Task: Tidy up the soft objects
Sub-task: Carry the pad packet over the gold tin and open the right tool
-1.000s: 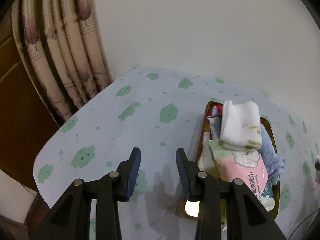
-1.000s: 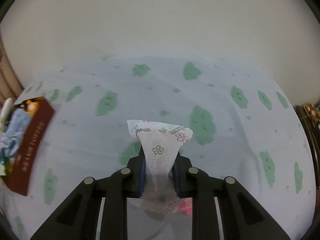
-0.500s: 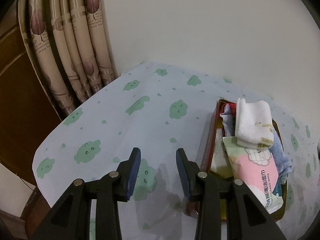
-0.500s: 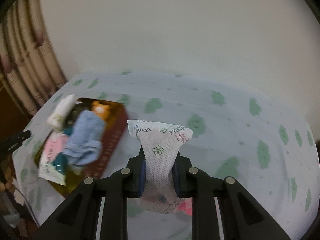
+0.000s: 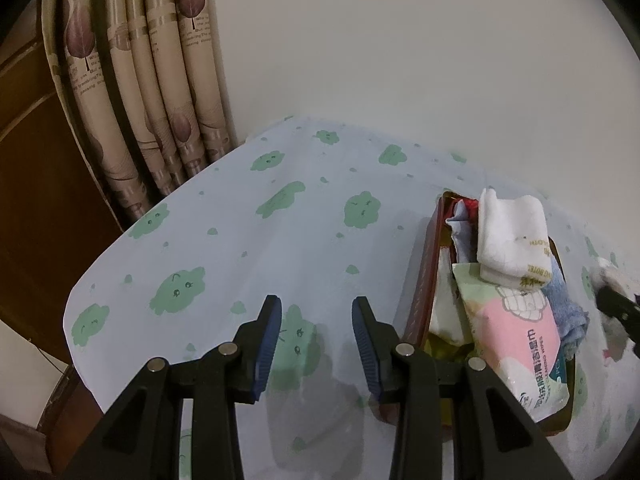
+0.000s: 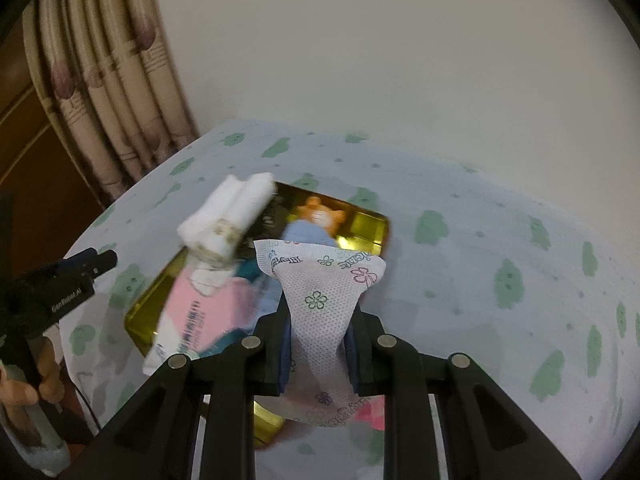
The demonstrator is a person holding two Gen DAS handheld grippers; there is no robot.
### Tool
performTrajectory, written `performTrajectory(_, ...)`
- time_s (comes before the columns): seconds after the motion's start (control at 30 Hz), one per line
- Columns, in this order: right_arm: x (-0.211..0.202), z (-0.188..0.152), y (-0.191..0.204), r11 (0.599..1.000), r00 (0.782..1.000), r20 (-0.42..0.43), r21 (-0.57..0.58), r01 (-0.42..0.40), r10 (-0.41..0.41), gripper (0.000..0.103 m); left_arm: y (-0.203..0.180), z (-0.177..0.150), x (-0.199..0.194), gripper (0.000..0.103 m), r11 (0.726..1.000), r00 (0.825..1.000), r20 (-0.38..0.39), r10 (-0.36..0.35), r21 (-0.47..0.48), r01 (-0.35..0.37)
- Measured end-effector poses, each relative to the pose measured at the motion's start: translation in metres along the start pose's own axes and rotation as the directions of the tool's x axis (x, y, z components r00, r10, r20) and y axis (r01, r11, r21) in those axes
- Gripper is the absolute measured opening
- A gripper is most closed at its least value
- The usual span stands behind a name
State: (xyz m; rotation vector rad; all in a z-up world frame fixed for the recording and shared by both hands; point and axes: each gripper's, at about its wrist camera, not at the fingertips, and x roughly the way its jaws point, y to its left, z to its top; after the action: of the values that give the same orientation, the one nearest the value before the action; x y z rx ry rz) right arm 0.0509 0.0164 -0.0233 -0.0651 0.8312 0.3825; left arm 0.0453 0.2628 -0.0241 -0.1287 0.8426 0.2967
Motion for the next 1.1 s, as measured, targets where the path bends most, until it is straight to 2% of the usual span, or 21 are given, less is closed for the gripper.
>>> performTrajectory(0.27,0.025,0.011,0.027,1.000,0.999,-0.029,-0.021,-0.021,0.020,0.020,0.005,0.001,0.001,0.037,1.000,1.000,0.004,0.011,-0.018,-0.011)
performTrajectory(0.37,0.031,0.013,0.029,0.999,0.999,-0.033,-0.002,-0.041,0.040,0.020,0.007,0.002,0.002,0.037,1.000,1.000,-0.001,0.009,-0.030,-0.009)
performTrajectory(0.63,0.044,0.020,0.038,1.000,0.999,-0.030,0.006,-0.030,0.030,0.020,0.010,0.002,0.002,0.037,0.999,1.000,-0.001,0.004,-0.044,-0.004)
performTrajectory(0.93,0.052,0.020,0.038,0.999,0.999,-0.035,0.012,-0.032,0.033,0.025,0.009,0.001,0.001,0.037,0.999,1.000,-0.002,0.011,-0.040,-0.011)
performTrajectory(1.03,0.052,0.019,0.039,1.000,0.999,-0.032,0.013,-0.026,0.027,0.030,0.009,0.002,0.002,0.037,0.999,1.000,-0.005,0.012,-0.039,-0.012)
performTrajectory(1.1,0.052,0.018,0.039,0.999,0.999,-0.036,0.020,-0.028,0.028,0.047,0.007,0.002,0.002,0.037,0.999,1.000,-0.008,0.011,-0.033,-0.011)
